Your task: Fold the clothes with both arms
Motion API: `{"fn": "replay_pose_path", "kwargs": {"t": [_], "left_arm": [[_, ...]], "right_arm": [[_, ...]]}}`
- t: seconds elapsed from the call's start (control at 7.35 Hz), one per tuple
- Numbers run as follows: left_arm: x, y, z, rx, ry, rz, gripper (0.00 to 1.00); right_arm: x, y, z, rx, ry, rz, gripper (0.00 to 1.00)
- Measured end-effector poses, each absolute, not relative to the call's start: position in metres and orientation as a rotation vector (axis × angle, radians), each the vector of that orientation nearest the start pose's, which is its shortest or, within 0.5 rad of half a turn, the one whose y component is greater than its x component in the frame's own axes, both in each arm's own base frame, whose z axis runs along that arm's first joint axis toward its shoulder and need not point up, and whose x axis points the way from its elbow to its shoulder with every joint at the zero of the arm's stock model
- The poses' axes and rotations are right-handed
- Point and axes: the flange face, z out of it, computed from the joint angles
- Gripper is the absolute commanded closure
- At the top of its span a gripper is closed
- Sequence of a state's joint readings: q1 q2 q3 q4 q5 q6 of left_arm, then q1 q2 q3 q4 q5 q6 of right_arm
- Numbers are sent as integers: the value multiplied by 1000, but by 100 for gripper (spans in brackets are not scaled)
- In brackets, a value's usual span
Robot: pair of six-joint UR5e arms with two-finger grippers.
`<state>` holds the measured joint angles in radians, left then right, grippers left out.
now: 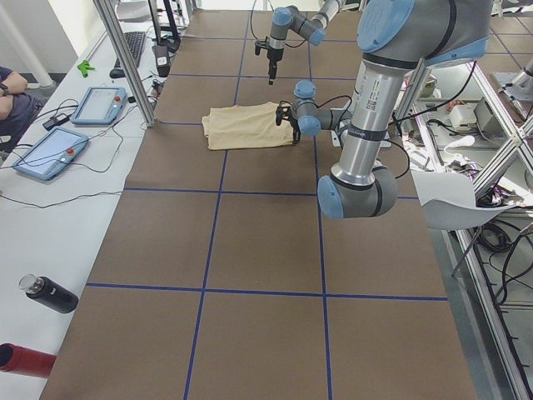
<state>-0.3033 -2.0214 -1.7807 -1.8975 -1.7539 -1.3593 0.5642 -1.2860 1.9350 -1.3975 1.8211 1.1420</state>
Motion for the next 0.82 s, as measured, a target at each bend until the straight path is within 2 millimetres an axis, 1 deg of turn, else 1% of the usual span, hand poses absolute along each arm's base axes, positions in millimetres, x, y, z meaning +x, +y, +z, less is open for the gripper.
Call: {"fn": "replay_pose_path", "kwargs": {"t": [0.14, 0.27, 0.41, 0.54, 0.68, 0.82], "left_arm": [[568, -298, 274, 83, 997, -3, 100], [567, -298, 274, 82, 998, -6, 100], [567, -298, 273, 81, 1000, -7, 100], [567, -297, 272, 81, 1002, -8, 100], [567, -297, 271, 81, 1005, -8, 100], [566, -297, 269, 82, 1008, -8, 100]], "right_arm": [[-428, -397, 326, 179, -831, 25, 0], [-436, -400, 319, 173, -839, 41, 1], [-449, -402, 309, 154, -855, 83, 4], [-466, -400, 299, 126, -868, 141, 5], [-483, -394, 293, 112, -869, 197, 6], [-502, -390, 291, 113, -861, 238, 9]]}}
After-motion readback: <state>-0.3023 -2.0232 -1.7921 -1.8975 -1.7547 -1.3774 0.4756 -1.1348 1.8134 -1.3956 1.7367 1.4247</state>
